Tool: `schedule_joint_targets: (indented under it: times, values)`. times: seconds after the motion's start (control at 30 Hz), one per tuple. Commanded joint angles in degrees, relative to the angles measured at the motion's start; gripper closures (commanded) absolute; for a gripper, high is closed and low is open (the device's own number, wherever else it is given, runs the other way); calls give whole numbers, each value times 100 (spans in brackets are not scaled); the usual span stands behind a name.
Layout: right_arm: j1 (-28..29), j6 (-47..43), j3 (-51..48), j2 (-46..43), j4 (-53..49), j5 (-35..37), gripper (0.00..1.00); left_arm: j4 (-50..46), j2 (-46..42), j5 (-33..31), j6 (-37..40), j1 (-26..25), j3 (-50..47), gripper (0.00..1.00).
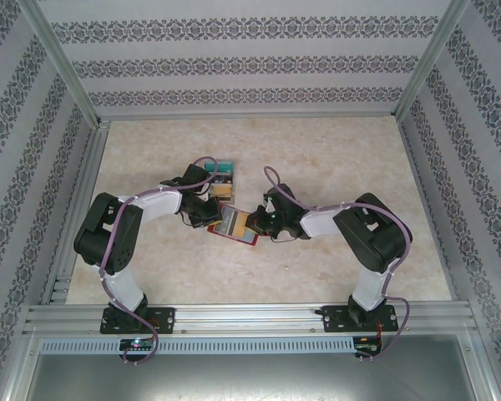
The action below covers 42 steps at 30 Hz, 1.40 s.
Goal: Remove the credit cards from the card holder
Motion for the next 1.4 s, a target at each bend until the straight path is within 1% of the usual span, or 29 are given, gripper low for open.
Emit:
schedule_joint_targets:
  times: [0.0, 0.2, 0.37, 0.5, 0.57, 0.6, 0.63, 0.73, 0.87, 0.9, 0.93, 0.97, 1.03, 1.27, 1.37]
  values:
    - [-126, -53, -330, -208, -206, 186, 100, -580, 169, -476, 24, 178, -90, 100]
    - [-276, -103, -680, -576, -197, 153, 100, -581, 160, -437, 42, 205, -71, 100]
    - [-486, -295, -953, -1122, -363, 69, 100, -572, 142, -374, 67, 206, -31, 100]
    - [-604, -719, -754, -1683, -1059, 69, 100, -537, -14, -288, 77, 211, 10, 100]
    - [-610, -1042, -444, -1929, -1652, 126, 100, -578, -175, -269, 68, 232, 63, 98]
    - [-608, -1183, -236, -1987, -1926, 165, 100, -609, -258, -251, 63, 245, 93, 94]
    - [-607, -1399, 19, -2030, -2274, 214, 100, -653, -363, -252, 51, 277, 136, 88]
    - [-598, -2023, 813, -1996, -3207, 353, 100, -792, -692, -327, 25, 386, 236, 78]
    - [-531, -2920, 2089, -1594, -4408, 590, 100, -1004, -1300, -548, -102, 652, 189, 48]
    - [-497, -3147, 2441, -1458, -4690, 658, 100, -1025, -1457, -561, -142, 735, 142, 38]
    - [-445, -3403, 2852, -1263, -5007, 738, 100, -1071, -1634, -598, -199, 830, 86, 25]
    - [-388, -3682, 3250, -1057, -5325, 840, 100, -1132, -1832, -664, -249, 939, 25, 15]
    - [-236, -4164, 4077, -638, -5882, 1108, 100, -1279, -2180, -840, -333, 1083, -72, 0]
    - [208, -5746, 6871, 1000, -7534, 1962, 100, -1772, -3175, -1183, -413, 1497, -197, 1]
    - [412, -6415, 7818, 1561, -7997, 2303, 100, -2012, -3566, -1419, -395, 1591, -197, 1]
